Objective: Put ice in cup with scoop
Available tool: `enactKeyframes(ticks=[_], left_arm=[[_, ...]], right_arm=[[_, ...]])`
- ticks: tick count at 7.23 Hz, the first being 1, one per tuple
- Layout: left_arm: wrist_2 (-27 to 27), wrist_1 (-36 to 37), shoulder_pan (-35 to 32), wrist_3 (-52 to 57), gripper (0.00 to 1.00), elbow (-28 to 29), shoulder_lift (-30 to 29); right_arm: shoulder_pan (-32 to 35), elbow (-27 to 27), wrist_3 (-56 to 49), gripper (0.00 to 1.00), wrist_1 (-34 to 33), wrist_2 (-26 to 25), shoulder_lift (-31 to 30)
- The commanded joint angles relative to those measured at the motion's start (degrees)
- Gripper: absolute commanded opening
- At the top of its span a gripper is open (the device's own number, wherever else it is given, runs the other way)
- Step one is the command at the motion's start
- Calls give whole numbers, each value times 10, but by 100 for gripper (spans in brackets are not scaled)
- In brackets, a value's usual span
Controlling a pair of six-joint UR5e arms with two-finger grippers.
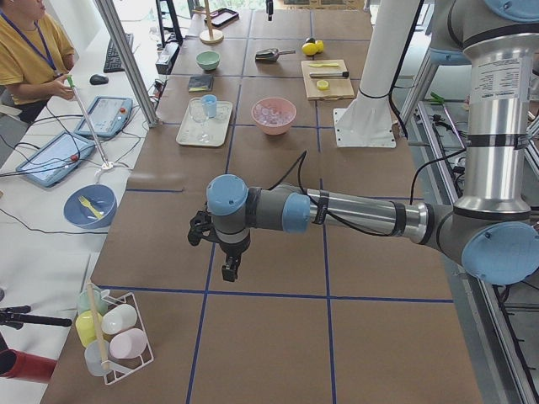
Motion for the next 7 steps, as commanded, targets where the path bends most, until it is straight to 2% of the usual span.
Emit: enactKeyframes(ticks=[1,2,3,4,6,7], left_arm=[[0,-2,1,0,100,4,-2],[0,0,1,-1,100,0,-1],[0,0,1,-1,100,4,-2],[0,2,1,-2,100,5,-3],[0,8,1,-1,100,3,-3],[0,22,1,0,100,3,-5]], right_arm=[[0,0,0,100,0,19,-4],[1,1,1,100,-1,24,-6],[2,5,-7,100,-43,40,-2],[11,12,-28,100,-57,45,-5],[23,12,-49,100,-64,46,-10],[40,10,-92,100,-84,45,-14]])
